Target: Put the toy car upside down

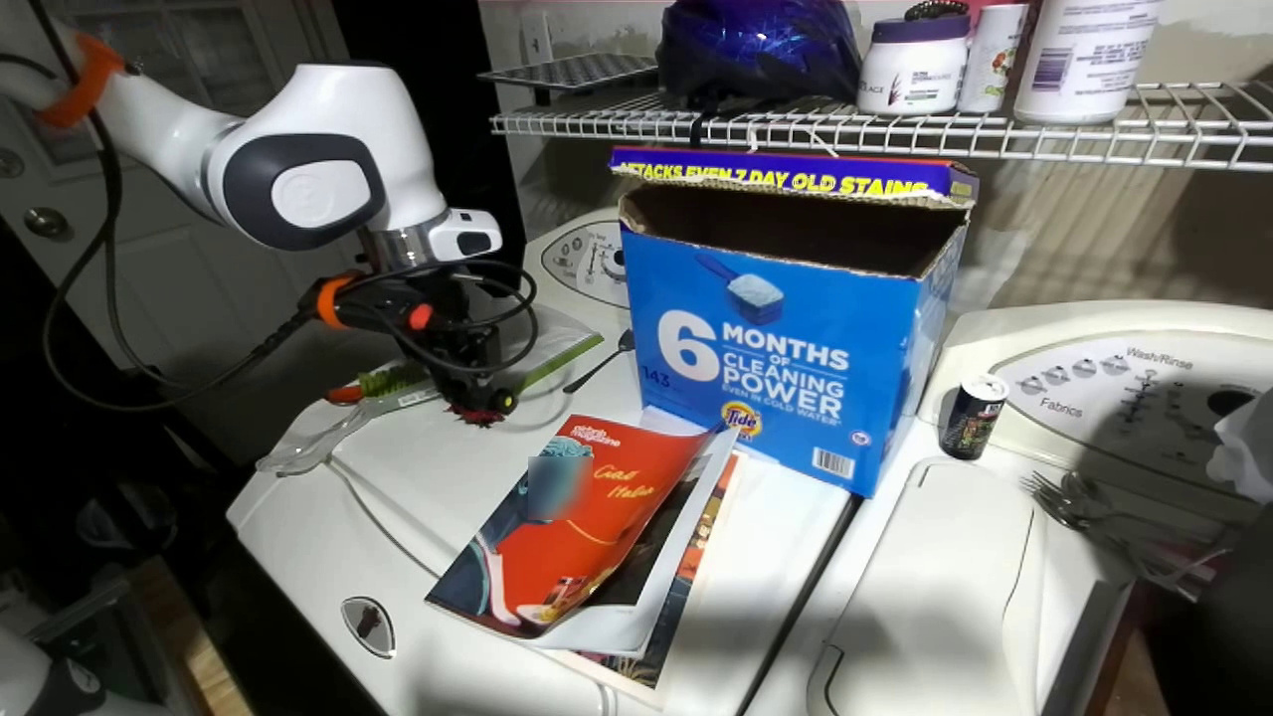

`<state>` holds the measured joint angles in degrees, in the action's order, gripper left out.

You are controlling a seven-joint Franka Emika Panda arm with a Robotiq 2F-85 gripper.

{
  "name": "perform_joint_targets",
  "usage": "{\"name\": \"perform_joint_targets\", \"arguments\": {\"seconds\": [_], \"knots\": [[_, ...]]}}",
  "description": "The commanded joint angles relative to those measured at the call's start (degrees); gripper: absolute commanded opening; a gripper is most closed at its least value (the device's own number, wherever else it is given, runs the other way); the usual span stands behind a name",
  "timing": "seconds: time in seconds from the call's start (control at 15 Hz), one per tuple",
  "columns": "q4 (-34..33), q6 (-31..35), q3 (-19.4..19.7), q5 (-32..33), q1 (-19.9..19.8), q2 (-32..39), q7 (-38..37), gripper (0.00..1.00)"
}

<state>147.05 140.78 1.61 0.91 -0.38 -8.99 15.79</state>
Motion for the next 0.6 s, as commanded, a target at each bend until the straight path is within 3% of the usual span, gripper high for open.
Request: {"name": "perform_joint_targets", "arguments": {"seconds": [0.0,0.27,0.33,0.4,0.53], "knots": [[4.29,2.78,0.55,-0.17,0.5,-2.27,2.47,0.34],[5.69,1.16,0.86,0.57,0.05,-2.4,2.96,0.34],[5.86,0.67,0.97,0.44,0.04,-2.33,3.09,0.71],[6.01,0.79,0.99,0.95,-0.13,-2.39,2.62,0.86],[6.18,0.88,1.08,1.4,-0.37,-3.19,1.93,0.98]]}}
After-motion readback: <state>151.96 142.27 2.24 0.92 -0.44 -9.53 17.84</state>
